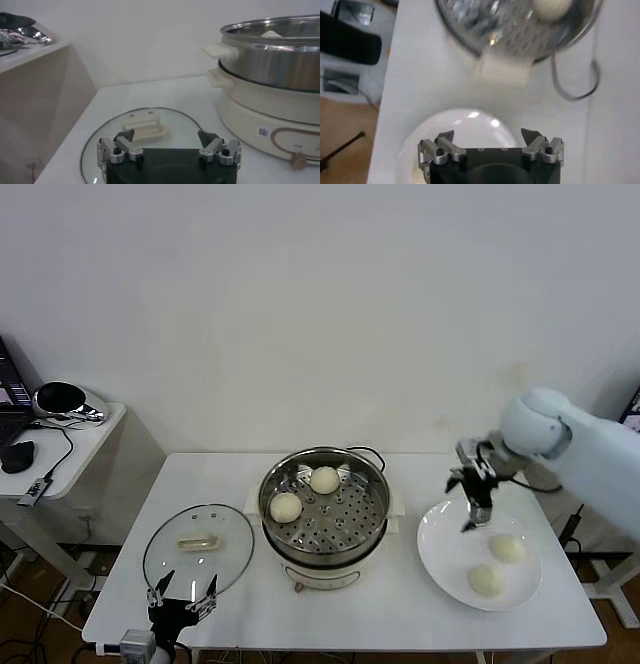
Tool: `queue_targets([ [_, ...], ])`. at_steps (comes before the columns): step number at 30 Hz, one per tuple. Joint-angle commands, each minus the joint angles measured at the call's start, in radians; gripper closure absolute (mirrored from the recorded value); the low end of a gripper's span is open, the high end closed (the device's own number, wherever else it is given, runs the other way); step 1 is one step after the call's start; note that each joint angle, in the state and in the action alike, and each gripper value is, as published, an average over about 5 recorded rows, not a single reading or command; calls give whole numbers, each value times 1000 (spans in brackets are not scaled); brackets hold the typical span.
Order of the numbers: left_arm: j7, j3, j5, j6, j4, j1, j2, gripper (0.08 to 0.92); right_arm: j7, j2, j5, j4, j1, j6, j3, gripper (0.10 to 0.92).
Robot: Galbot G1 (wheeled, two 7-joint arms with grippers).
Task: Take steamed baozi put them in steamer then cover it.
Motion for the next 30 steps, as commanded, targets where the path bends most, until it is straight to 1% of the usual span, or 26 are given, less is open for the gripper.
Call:
queue_targets([
  [1,-1,4,9,0,-4,9,-1,177,11,-99,-197,-22,-469,71,278,203],
  [6,0,1,16,0,7,10,4,177,12,-67,-221,-78,-506,88,294,203],
  [13,2,-1,27,6,17,-2,1,177,61,-12,-215,-147,-504,89,296,203],
  [30,5,6,35,12,28,-14,-1,177,83,15,-211,-156,-512,84,285,203],
])
